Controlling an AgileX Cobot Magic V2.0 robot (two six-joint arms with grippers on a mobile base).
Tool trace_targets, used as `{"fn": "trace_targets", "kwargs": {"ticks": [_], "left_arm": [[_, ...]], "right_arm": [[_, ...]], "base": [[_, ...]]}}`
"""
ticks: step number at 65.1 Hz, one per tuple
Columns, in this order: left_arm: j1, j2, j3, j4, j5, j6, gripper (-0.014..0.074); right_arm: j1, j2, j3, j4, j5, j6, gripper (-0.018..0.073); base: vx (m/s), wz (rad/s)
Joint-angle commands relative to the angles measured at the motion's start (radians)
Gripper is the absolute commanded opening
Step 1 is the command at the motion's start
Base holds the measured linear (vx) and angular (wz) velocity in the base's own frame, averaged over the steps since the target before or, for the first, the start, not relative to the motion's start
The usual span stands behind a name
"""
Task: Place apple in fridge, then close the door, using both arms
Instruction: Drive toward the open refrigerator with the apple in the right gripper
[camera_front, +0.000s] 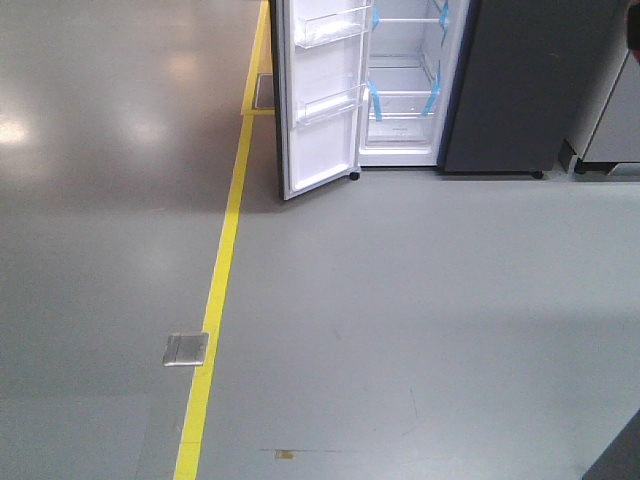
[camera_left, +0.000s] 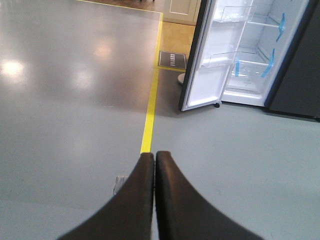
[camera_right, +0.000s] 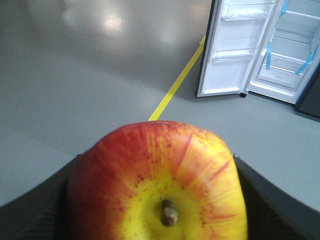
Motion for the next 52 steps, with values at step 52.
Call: {"fn": "trace_targets", "kwargs": {"ticks": [52], "left_arm": [[0.000, -0.016, 0.028, 0.004, -0.070, -0.007, -0.0008]], "right_arm": [[-0.003, -0.009, -0.029, 0.026, -0.078, -0.009, -0.0011]], "base": [[0.22, -0.02]]}}
